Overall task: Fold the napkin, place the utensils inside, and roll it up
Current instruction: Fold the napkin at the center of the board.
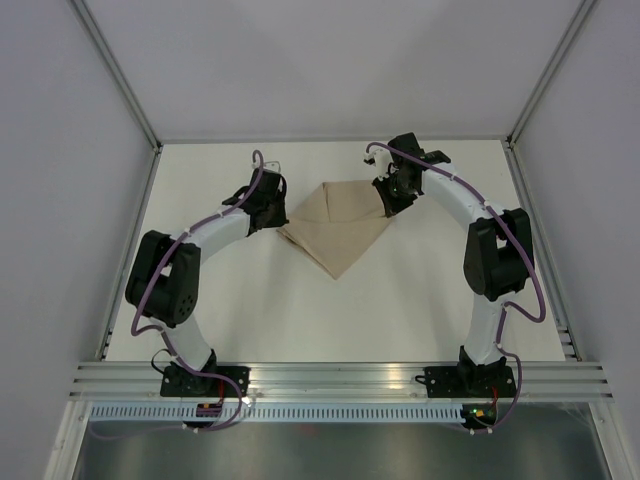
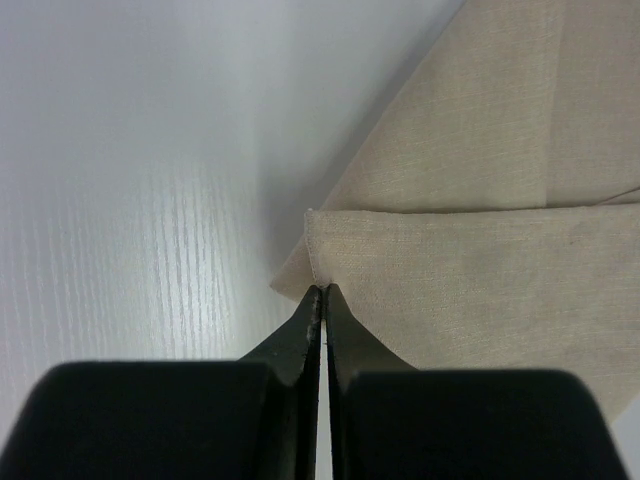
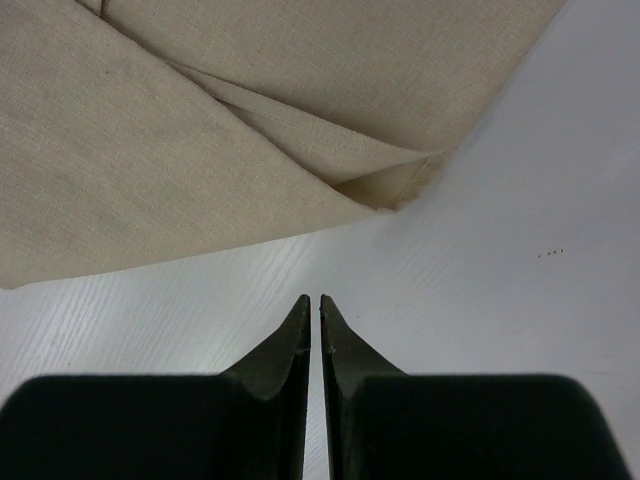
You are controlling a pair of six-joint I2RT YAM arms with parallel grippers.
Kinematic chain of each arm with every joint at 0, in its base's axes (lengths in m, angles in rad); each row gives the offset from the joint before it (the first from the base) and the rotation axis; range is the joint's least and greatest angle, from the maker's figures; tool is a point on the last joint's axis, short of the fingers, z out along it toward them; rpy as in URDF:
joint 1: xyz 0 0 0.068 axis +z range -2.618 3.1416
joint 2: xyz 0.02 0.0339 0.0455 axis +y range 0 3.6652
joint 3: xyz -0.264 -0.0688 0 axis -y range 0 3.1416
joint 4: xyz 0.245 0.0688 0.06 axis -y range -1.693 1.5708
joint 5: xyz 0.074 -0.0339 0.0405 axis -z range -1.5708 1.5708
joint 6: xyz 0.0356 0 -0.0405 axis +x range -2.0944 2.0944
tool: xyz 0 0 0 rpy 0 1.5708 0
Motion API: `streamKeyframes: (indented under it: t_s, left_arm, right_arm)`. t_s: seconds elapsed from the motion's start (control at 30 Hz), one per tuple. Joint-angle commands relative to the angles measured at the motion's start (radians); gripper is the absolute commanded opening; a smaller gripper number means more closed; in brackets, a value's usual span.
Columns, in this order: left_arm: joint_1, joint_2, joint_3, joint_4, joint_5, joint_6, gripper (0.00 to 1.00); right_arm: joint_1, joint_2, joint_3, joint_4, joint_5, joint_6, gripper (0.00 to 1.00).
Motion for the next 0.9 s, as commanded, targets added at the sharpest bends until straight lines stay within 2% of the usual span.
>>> streamKeyframes:
  t_s: [0.0, 0.43, 0.87]
  left_arm:
    - [0.01, -0.04, -0.032, 0.041, -0.029, -0.042, 0.02]
    - [0.011, 0.012, -0.04, 0.055, -0.022, -0.047, 0.02]
    - [0.011, 0.061, -0.018, 0.061, -0.017, -0.054, 0.02]
  right_arm:
    - [0.001, -0.024, 0.013, 0.011, 0.015, 0.019, 0.13]
    - [0.001, 0.039, 0.072, 0.011, 0.022, 0.024, 0.13]
    - [0.007, 0.209, 0.13, 0.036, 0.035, 0.03, 0.13]
